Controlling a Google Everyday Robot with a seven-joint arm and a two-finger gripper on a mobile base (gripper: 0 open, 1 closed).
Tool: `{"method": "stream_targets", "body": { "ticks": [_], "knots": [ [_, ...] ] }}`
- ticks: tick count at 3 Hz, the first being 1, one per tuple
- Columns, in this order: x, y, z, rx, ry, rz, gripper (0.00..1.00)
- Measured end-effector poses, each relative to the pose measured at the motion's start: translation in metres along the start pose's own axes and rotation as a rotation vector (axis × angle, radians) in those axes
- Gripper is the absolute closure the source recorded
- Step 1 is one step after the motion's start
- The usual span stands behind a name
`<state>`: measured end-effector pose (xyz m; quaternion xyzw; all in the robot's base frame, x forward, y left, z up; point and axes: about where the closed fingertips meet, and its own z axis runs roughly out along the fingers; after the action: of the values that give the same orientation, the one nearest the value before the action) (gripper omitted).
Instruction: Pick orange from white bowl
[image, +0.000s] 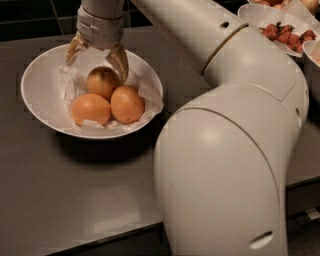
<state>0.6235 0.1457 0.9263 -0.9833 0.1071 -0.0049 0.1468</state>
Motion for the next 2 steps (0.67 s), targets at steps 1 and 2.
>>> {"method": "stream_targets", "body": {
  "ticks": [1,2],
  "knots": [
    [0.0026,0.0016,0.0054,0.001,-0.009,0.000,0.21],
    [0.0047,0.0026,0.0096,0.001,-0.016,-0.002,0.22]
  ]
}}
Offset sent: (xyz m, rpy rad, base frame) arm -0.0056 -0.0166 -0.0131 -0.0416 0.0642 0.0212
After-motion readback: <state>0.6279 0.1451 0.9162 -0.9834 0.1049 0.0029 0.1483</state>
